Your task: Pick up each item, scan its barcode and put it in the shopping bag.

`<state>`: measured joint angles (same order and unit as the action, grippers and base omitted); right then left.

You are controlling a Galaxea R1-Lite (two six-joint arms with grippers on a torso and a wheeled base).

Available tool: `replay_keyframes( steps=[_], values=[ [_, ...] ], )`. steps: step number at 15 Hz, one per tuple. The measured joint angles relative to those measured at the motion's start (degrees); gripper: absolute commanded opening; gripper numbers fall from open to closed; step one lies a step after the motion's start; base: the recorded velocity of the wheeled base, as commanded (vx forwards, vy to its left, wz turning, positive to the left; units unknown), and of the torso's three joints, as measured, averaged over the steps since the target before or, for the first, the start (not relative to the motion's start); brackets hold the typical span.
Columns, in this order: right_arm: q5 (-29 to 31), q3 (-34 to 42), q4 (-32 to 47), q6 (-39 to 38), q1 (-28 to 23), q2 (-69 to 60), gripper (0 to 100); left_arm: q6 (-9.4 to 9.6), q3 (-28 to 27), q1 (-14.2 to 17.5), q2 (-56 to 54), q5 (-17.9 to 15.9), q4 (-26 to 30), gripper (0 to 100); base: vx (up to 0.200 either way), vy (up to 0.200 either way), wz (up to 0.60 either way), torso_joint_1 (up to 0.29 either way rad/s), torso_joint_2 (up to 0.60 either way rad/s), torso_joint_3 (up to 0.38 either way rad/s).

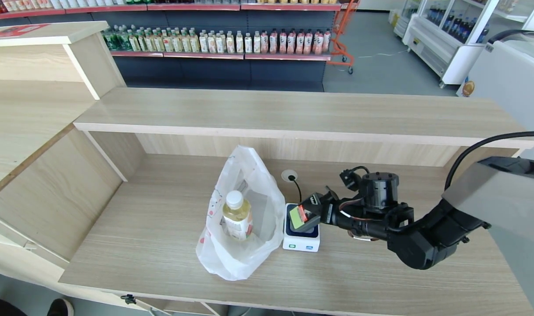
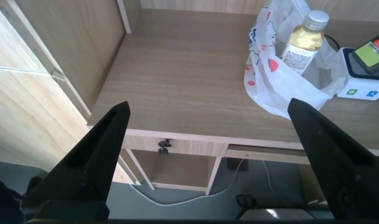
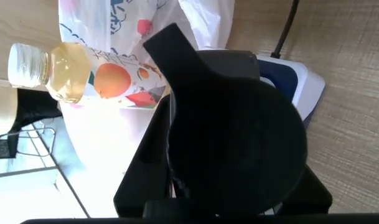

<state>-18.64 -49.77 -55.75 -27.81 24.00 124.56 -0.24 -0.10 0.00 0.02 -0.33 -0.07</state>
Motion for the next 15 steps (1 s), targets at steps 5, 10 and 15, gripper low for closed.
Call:
replay_keyframes(
  steps=[5, 10, 15],
  values=[
    [0.01, 5.07, 1.04, 12.62, -1.85, -9.4, 0, 0.09, 0.0, 0.0, 0.0, 0.0, 0.0, 100, 0.0, 0.0, 0.0, 0.0, 0.0, 0.0],
    [-0.29, 11.11, 1.04, 15.36, -4.94, -16.93, 0, -0.07, 0.0, 0.0, 0.0, 0.0, 0.0, 100, 0.0, 0.08, 0.0, 0.0, 0.0, 0.0],
    [-1.23, 9.56, 1.58, 12.62, -4.72, -17.9, 0, 0.11, 0.0, 0.0, 0.0, -0.02, 0.0, 100, 0.0, 0.16, 0.0, -0.003, 0.0, 0.002]
  ],
)
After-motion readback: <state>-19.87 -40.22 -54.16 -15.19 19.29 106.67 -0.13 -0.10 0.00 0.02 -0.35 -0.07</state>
